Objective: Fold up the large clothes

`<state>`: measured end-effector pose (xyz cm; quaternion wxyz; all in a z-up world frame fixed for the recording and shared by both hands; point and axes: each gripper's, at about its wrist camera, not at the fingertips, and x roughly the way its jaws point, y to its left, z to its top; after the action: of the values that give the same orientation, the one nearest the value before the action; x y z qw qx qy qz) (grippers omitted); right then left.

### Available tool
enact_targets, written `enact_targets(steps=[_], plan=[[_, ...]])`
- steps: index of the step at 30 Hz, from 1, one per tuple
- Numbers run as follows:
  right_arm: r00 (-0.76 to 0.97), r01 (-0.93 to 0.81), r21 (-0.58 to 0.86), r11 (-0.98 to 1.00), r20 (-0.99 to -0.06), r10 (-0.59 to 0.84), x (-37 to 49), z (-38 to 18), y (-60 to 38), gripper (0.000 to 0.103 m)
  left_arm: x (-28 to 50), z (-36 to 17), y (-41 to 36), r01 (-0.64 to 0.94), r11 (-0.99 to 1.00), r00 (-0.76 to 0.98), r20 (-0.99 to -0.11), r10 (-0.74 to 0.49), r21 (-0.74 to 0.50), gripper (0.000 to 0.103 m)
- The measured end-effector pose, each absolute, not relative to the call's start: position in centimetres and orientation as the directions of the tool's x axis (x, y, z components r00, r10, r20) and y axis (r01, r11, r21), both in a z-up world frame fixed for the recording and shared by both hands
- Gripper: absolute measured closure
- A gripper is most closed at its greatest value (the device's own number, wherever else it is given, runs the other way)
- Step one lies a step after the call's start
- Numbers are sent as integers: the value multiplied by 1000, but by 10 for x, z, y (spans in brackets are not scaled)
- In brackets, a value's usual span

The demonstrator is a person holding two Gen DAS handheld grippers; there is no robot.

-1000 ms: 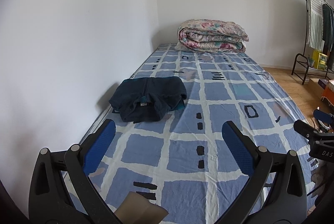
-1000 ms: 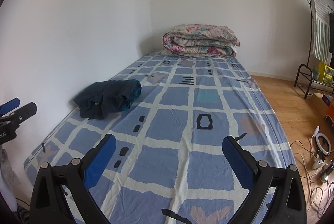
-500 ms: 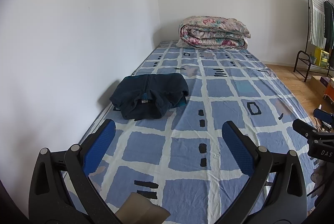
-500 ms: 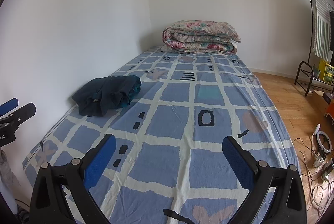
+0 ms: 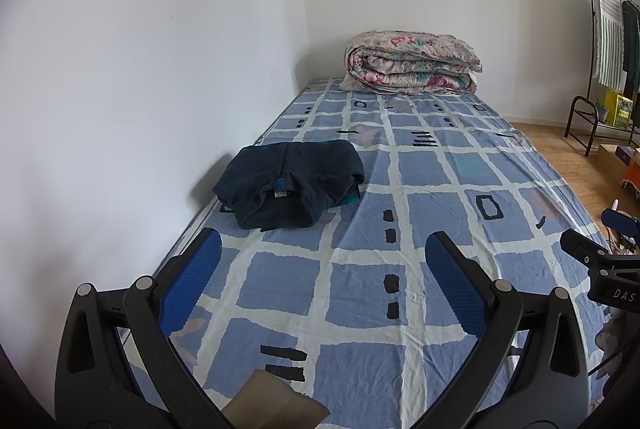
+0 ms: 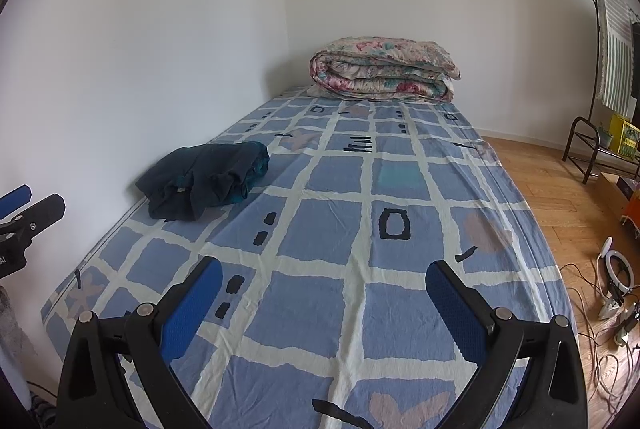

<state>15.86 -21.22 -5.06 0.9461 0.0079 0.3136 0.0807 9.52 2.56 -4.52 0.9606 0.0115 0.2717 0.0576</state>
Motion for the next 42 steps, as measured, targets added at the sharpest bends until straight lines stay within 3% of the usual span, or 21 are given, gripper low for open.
enact_targets(steps=[42], plan=[[786,-153,66,986,-597,162,160,-53,-215,0,96,-45,27,-100,993,846,-521,115,58,0]])
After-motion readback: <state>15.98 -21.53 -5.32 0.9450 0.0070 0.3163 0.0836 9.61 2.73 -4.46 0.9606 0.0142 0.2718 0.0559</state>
